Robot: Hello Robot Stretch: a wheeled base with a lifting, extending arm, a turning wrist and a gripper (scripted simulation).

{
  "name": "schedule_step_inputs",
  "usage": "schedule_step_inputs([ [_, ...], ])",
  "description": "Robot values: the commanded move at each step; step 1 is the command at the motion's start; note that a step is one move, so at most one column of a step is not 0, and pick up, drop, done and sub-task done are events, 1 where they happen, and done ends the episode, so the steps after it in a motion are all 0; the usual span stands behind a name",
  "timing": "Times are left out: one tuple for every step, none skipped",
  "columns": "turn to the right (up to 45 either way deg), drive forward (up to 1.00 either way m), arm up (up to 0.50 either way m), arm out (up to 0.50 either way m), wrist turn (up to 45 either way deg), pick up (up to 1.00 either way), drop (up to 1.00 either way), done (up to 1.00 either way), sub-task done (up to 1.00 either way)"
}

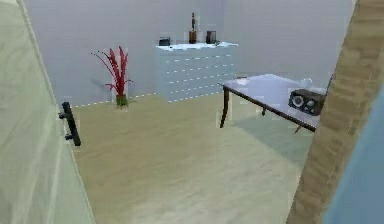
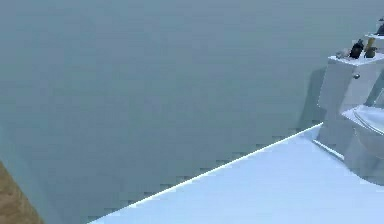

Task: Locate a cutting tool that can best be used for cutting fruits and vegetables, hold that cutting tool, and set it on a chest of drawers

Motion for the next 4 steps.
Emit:
schedule_step_inputs([
  [45.0,0.00,0.00,0.00,0.0,0.00,0.00,0.00,0.00],
  [45.0,0.00,0.00,0.00,0.0,0.00,0.00,0.00,0.00],
  [15.0,0.00,0.00,0.00,0.0,0.00,0.00,0.00,0.00],
  [0.0,0.20,0.00,0.00,0.0,0.00,0.00,0.00,0.00],
])
